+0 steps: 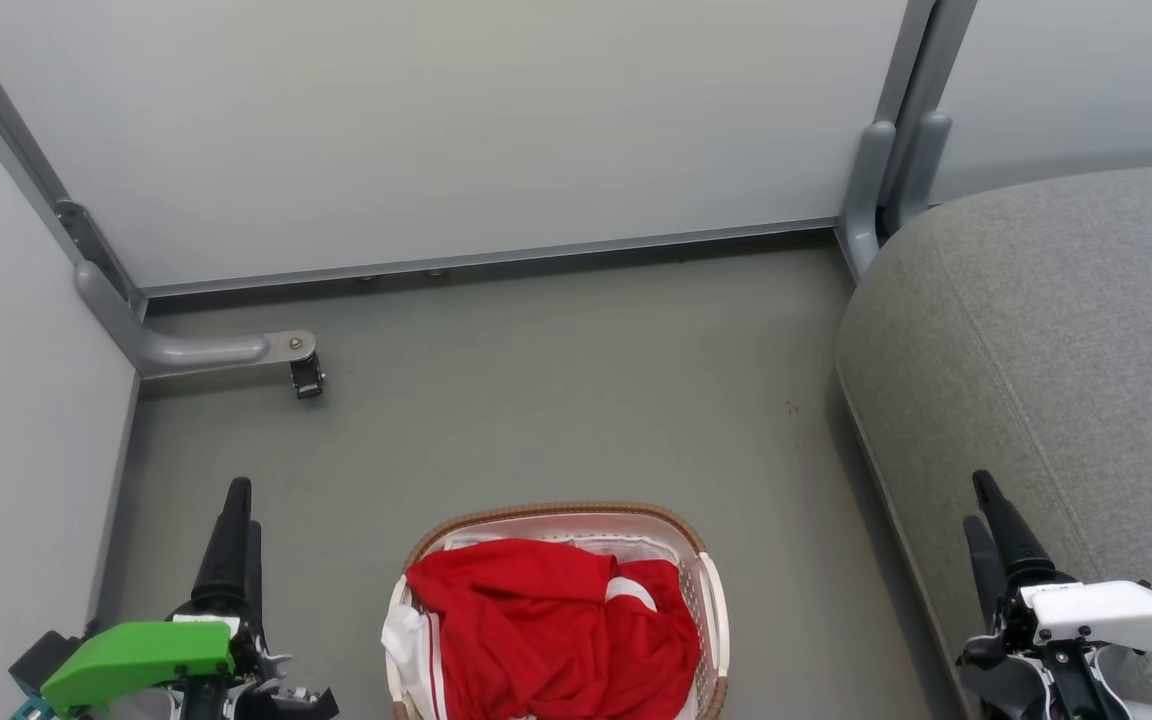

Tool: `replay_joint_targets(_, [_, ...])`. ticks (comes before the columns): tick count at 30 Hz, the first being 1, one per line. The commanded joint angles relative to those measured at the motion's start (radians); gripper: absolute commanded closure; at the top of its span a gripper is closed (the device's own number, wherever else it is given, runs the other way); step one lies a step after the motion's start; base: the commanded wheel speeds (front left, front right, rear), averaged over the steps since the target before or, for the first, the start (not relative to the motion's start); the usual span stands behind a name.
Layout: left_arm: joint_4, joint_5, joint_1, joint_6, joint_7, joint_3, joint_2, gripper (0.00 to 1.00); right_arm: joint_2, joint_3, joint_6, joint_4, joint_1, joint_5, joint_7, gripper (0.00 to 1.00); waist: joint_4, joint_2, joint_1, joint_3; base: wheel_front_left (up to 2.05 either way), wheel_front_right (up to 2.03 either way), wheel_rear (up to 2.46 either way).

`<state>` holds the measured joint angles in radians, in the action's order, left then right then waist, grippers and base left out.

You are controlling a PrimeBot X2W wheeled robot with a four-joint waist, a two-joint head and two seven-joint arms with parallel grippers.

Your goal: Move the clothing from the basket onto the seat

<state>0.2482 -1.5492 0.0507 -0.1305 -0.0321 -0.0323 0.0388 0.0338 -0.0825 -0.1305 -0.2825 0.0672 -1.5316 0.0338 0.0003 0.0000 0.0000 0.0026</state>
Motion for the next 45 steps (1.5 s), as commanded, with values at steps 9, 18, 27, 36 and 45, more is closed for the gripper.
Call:
replay_joint_targets(9, [-0.067,0.179,0.003,0.000,0.045,0.036,0.006,0.00,0.009,-0.012,0.000,0.066,-0.008,0.154,-0.046,0.00,0.002,0.0000,0.0000,0.001,0.00,0.00,0.00])
replay_joint_targets(18, [-0.099,0.355,-0.007,0.013,0.078,0.058,0.007,0.00,0.010,-0.019,0.000,0.098,-0.024,0.320,-0.079,0.00,0.003,0.0000,0.0000,0.002,0.00,0.00,0.00])
replay_joint_targets(27, [-0.132,0.561,-0.014,0.052,0.109,0.090,0.008,0.00,0.012,0.001,0.000,0.148,-0.037,0.548,-0.110,0.00,0.004,0.0000,0.0000,0.004,0.00,0.00,0.00])
replay_joint_targets(36, [-0.142,0.705,-0.031,0.071,0.137,0.130,0.009,0.00,0.013,0.033,0.000,0.163,-0.056,0.702,-0.139,0.00,0.005,0.0000,0.0000,0.005,0.00,0.00,0.00])
replay_joint_targets(45, [-0.145,0.871,-0.042,0.080,0.163,0.170,0.010,0.00,0.014,0.061,0.000,0.177,-0.075,0.869,-0.164,0.00,0.006,0.0000,0.0000,0.005,0.00,0.00,0.00])
